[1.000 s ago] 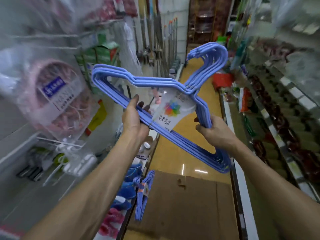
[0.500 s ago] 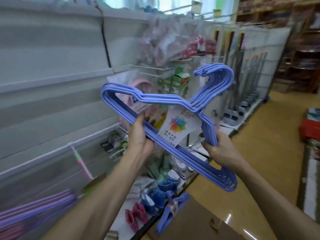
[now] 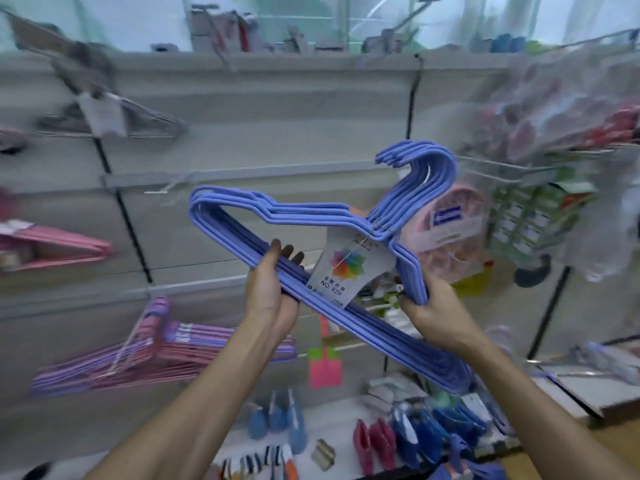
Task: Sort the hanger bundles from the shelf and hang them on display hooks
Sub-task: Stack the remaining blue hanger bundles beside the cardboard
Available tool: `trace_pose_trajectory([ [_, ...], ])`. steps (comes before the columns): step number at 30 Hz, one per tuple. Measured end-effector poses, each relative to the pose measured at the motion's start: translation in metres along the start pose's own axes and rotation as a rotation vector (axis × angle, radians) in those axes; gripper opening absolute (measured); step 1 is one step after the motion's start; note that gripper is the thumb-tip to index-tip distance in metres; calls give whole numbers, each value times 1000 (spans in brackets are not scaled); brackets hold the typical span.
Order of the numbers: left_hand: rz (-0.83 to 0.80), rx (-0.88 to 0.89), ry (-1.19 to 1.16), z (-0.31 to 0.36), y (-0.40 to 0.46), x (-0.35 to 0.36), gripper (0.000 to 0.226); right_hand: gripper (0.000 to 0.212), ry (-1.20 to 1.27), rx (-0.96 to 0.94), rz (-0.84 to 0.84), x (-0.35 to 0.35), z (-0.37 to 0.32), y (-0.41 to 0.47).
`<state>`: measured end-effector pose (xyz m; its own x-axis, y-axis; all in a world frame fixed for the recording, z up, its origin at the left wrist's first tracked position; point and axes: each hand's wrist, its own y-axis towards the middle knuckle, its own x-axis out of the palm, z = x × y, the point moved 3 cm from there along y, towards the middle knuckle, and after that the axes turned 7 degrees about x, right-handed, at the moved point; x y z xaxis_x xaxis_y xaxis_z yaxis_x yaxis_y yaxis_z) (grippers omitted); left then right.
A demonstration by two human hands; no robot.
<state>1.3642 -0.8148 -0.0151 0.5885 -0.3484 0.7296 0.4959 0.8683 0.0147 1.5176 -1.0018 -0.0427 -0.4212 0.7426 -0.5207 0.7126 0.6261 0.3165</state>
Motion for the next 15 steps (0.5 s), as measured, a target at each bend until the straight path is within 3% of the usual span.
trace_pose_trajectory([
  [4, 56, 94, -16, 52, 0, -43, 13, 39, 23, -67, -88, 50, -37, 10],
  [9, 142, 141, -41, 99, -1, -93, 25, 69, 18, -154, -206, 104, -75, 17],
  [12, 204, 135, -101, 116, -4, -117, 21, 74, 4, -195, -270, 127, -91, 20],
  [15, 273, 131, -235, 129, -4, -138, 35, 81, -23, -242, -341, 144, -105, 26],
])
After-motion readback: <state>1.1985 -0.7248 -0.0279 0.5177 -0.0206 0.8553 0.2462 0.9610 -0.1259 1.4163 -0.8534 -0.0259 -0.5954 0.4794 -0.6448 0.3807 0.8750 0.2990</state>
